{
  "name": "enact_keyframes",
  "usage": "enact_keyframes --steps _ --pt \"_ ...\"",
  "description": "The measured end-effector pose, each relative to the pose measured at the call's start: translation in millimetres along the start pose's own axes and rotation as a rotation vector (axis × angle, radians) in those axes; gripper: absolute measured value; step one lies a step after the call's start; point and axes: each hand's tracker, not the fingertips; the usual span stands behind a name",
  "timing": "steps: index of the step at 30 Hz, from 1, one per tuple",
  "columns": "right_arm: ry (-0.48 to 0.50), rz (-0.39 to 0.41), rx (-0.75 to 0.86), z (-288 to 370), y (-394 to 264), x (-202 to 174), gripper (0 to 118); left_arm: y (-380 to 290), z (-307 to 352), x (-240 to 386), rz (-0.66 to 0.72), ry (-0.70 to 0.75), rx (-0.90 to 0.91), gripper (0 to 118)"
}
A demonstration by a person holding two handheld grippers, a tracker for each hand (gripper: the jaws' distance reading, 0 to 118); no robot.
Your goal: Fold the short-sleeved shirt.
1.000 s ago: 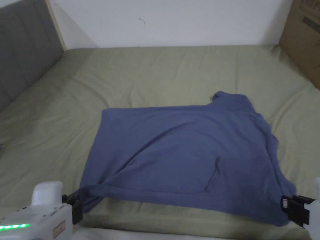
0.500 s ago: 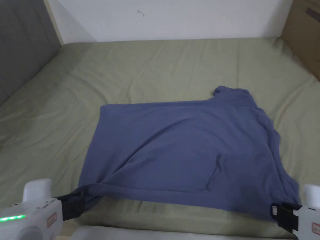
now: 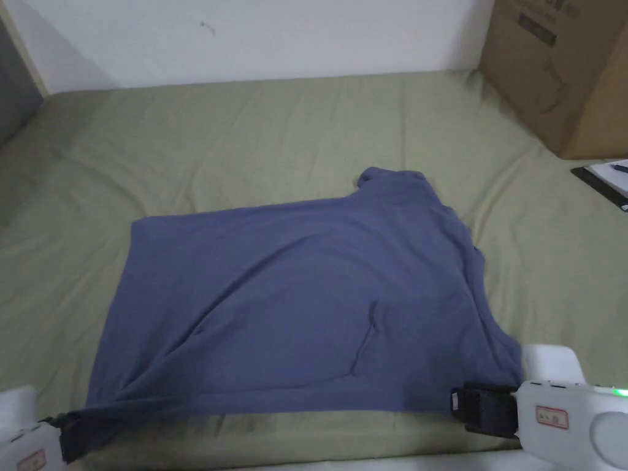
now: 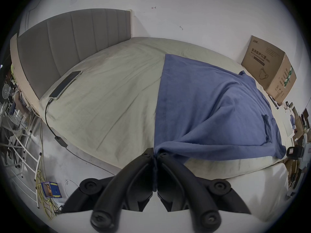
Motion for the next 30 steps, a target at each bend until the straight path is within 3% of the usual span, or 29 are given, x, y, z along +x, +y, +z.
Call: enact_keyframes --steps 2,4,9,14,15,17,20,24,30 --pt "-0.06 0.067 0.008 0.0 9.0 1.4 109 1.0 0.8 0.2 0.001 0.0 0.001 2" --pt "-0.11 0.075 0.041 1.3 17.1 7.1 107 2.1 1.5 2.0 -0.002 0.002 -0.002 2" --pt "-0.079 0.035 0.029 -3.3 32.7 27.9 95 4.7 0.4 6.1 -0.034 0.017 -0.012 2" --pt "-0.04 0.08 -0.08 -22.5 23.3 22.9 91 4.3 3.0 7.7 -0.045 0.02 -0.017 2" --pt "-0.027 0.108 -0.119 -27.4 20.7 20.8 80 4.3 3.6 8.2 -0.041 0.018 -0.02 2" --pt "-0.047 0.147 -0.145 -33.0 16.0 13.6 40 4.3 3.5 7.9 -0.038 0.015 -0.03 2" --pt "-0.066 0.155 -0.111 -31.2 13.8 8.3 14 6.2 7.5 12.3 -0.049 0.019 -0.035 2" --pt "0.006 0.017 -0.038 -15.1 24.6 17.0 6 11.3 13.5 19.1 -0.083 0.031 -0.032 2" --pt "0.013 0.028 -0.001 -0.2 47.4 14.7 5 30.0 23.4 23.5 -0.108 0.036 -0.007 2"
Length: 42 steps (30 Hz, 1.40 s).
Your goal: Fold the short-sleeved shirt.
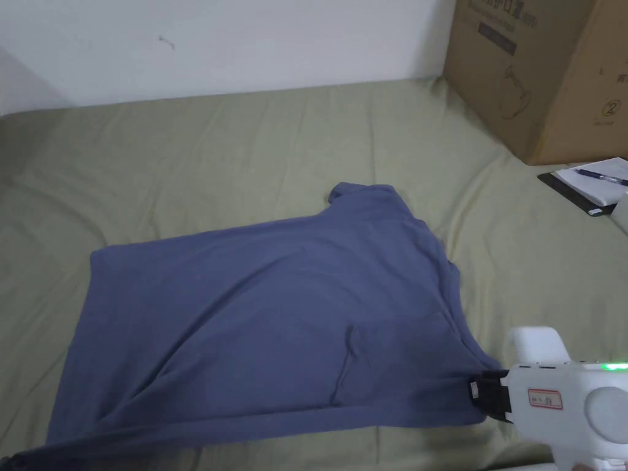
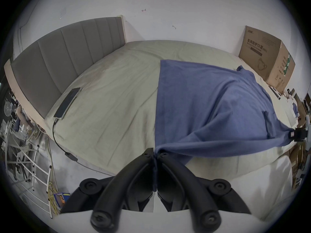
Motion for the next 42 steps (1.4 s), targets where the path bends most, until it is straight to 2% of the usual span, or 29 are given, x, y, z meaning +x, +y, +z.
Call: enact_keyframes --steps 3,8,12,16,17,20,21,22,24,26,28,31,32,33,34,35,36,40,42 --pt "0.037 -0.031 0.031 1.6 25.5 2.8 5 24.0 -0.1 -4.8 0.023 -0.028 0.02 2" --pt "0.028 -0.04 0.049 -28.7 88.7 7.9 5 82.6 -30.7 -1.1 -0.019 -0.034 0.04 2" --pt "-0.024 -0.019 -0.009 -84.3 136.6 3.5 5 127.9 -84.6 13.3 -0.064 -0.031 -0.014 2" --pt "-0.07 -0.053 -0.052 -131.0 168.4 0.2 5 154.8 -130.5 26.5 -0.11 -0.028 -0.067 4" --pt "-0.076 -0.052 -0.059 -142.8 173.3 0.6 8 157.3 -139.7 27.5 -0.114 -0.032 -0.077 11" --pt "-0.135 -0.039 -0.134 -165.2 175.0 -0.5 69 157.2 -156.2 28.2 -0.129 0.008 -0.134 96" --pt "-0.133 -0.028 -0.13 -166.3 174.2 -2.2 95 155.4 -159.5 26.7 -0.13 0.021 -0.153 112" --pt "-0.105 -0.014 -0.109 -161.7 171.4 -3.7 104 152.6 -160.0 24.1 -0.127 0.001 -0.151 112" --pt "-0.12 0.008 -0.098 -152.8 167.5 -7.1 101 145.1 -147.4 19.9 -0.12 -0.033 -0.12 112" --pt "-0.111 0.036 -0.074 -137.1 162.7 -8.6 100 140.6 -134.5 14.0 -0.105 -0.039 -0.115 109" --pt "-0.121 0.057 -0.033 -116.6 155.0 -11.0 82 133.3 -115.5 7.9 -0.067 -0.053 -0.109 97" --pt "-0.086 0.073 0.041 -80.2 135.1 -15.4 63 116.5 -82.0 -0.5 -0.043 -0.064 -0.063 86" --pt "-0.057 0.07 0.053 -70.1 126.8 -15.4 44 108.7 -71.4 -3.0 -0.03 -0.062 -0.052 68" --pt "-0.04 0.061 0.057 -62.4 118.1 -16.0 19 101.0 -64.8 -9.4 -0.017 -0.072 -0.037 39" --pt "-0.032 0.046 0.06 -56.3 106.6 -17.0 7 90.7 -58.3 -13.2 0.015 -0.091 -0.02 19" --pt "-0.032 0.047 0.058 -51.4 95.1 -18.2 0 81.8 -54.3 -16.7 0.037 -0.1 -0.037 4" --pt "-0.032 0.046 0.059 -49.3 85.8 -18.2 0 73.9 -52.3 -19.1 0.064 -0.104 -0.05 0" --pt "-0.034 0.058 0.017 -49.9 52.5 -23.8 0 49.6 -54.3 -27.5 0.07 -0.081 -0.07 0" --pt "-0.019 0.031 -0.006 -52.0 41.6 -23.8 0 48.5 -63.6 -34.6 0.098 -0.097 -0.081 1"
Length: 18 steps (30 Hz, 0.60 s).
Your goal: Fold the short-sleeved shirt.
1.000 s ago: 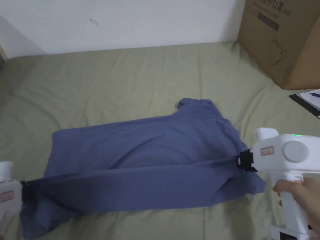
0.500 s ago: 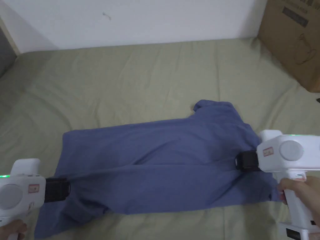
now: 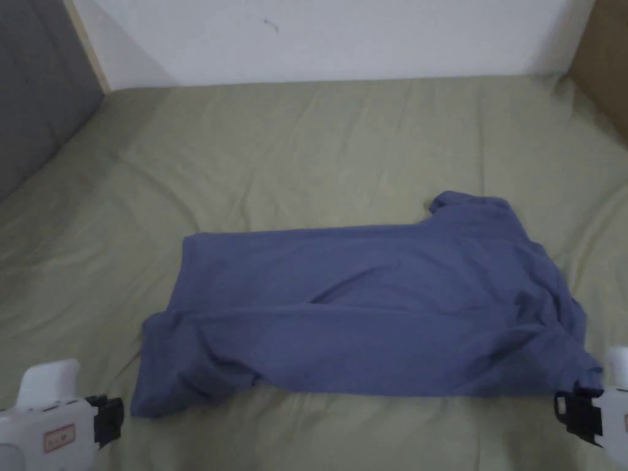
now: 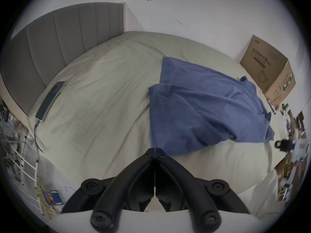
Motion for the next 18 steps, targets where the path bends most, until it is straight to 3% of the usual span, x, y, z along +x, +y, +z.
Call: enact_keyframes --steps 1,2,3,4,5,8,10,12,14,15,16,17,18 --pt "0.021 -0.035 -0.012 -1.9 -4.2 0.9 0 2.1 -1.9 -0.7 0.027 -0.039 0.012 12" --pt "0.031 -0.056 -0.024 -5.2 -7.3 2.5 0 4.9 -3.8 -2.0 0.052 -0.069 0.02 37" --pt "0.032 -0.067 -0.023 -6.3 -9.4 3.0 0 8.4 -6.3 0.3 0.076 -0.1 0.019 76" --pt "0.032 -0.073 -0.023 -7.5 -11.4 2.7 0 13.1 -13.3 2.6 0.088 -0.108 -0.005 97" --pt "0.03 -0.072 -0.026 -8.2 -12.0 2.0 0 15.8 -20.0 4.9 0.083 -0.093 -0.014 103" --pt "0.034 -0.068 -0.031 -8.7 -12.9 1.7 0 20.2 -45.5 15.8 0.052 -0.06 -0.047 100" --pt "0.039 -0.067 -0.032 -8.3 -13.8 1.0 0 19.7 -63.4 16.1 0.08 -0.048 -0.115 83" --pt "0.035 -0.071 -0.037 -9.0 -13.4 3.0 0 13.4 -68.2 25.1 0.089 0.046 -0.102 52" --pt "0.019 -0.078 -0.045 -11.2 -13.2 5.4 0 16.8 -55.2 34.3 -0.052 0.064 -0.074 12" --pt "0.016 -0.083 -0.044 -12.7 -12.1 7.8 14 16.3 -48.9 37.9 -0.07 0.051 -0.061 9" --pt "0.012 -0.093 -0.044 -15.3 -9.8 10.7 38 17.6 -47.4 37.1 -0.051 0.023 -0.066 9" --pt "0.008 -0.107 -0.05 -18.1 -6.7 13.7 47 20.0 -48.6 36.4 -0.028 -0.032 -0.079 9" --pt "0.005 -0.123 -0.063 -19.7 -4.3 16.1 57 22.4 -50.0 36.9 -0.036 0.013 -0.086 8"
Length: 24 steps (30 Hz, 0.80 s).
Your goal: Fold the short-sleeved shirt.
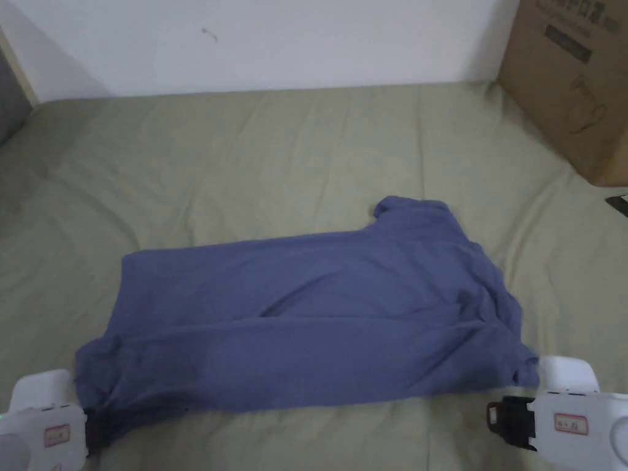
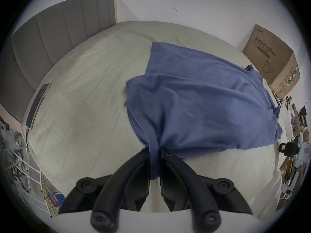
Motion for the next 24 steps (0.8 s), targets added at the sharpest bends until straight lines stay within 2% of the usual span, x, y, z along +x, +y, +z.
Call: enact_keyframes --steps 1,2,3,10,12,13,14,16,17,19,20,21,22,23,24 --pt "0.008 -0.023 -0.004 -2.5 3.7 3.3 67 0.5 0.0 1.7 -0.002 0.001 -0.003 8" --pt "0.018 -0.048 -0.004 -5.2 8.0 6.6 95 1.1 0.3 2.5 -0.008 0.003 -0.006 8" --pt "0.032 -0.068 0.0 -6.7 12.5 9.5 109 1.5 1.8 3.2 -0.02 0.007 -0.004 8" --pt "-0.035 -0.102 0.022 -46.2 58.4 16.7 108 5.9 14.7 -0.1 -0.037 -0.022 0.014 8" --pt "-0.037 -0.125 -0.075 -62.7 66.8 13.4 108 6.9 13.7 -0.4 -0.042 -0.023 0.011 8" --pt "-0.108 -0.067 -0.105 -70.8 68.9 8.1 107 7.9 13.7 0.9 -0.046 -0.023 0.009 8" --pt "-0.14 -0.032 -0.098 -72.9 68.3 -0.4 105 8.1 12.2 2.6 -0.056 -0.018 0.005 8" --pt "-0.181 0.057 -0.057 -64.0 65.9 -14.9 90 7.1 11.3 6.5 -0.092 0.0 -0.002 8" --pt "-0.189 0.077 -0.06 -59.9 66.2 -18.6 78 6.6 11.2 8.6 -0.108 0.005 0.0 8" --pt "-0.19 0.124 -0.048 -50.9 67.4 -25.4 43 6.5 10.9 9.7 -0.122 0.01 -0.003 8" --pt "-0.192 0.151 -0.048 -49.6 67.3 -28.1 21 6.6 10.7 9.4 -0.125 0.01 -0.003 8" --pt "-0.181 0.166 -0.048 -48.9 66.5 -30.2 11 7.2 12.4 9.8 -0.123 0.011 -0.003 8" --pt "-0.112 0.167 -0.048 -48.1 66.8 -30.6 11 7.5 13.2 9.3 -0.12 0.007 -0.004 8" --pt "-0.068 0.117 -0.061 -47.5 67.7 -32.1 11 7.5 14.1 8.8 -0.119 0.004 -0.003 8" --pt "-0.149 0.131 -0.057 -46.1 69.7 -33.5 11 7.4 16.0 8.3 -0.119 0.005 0.001 8"
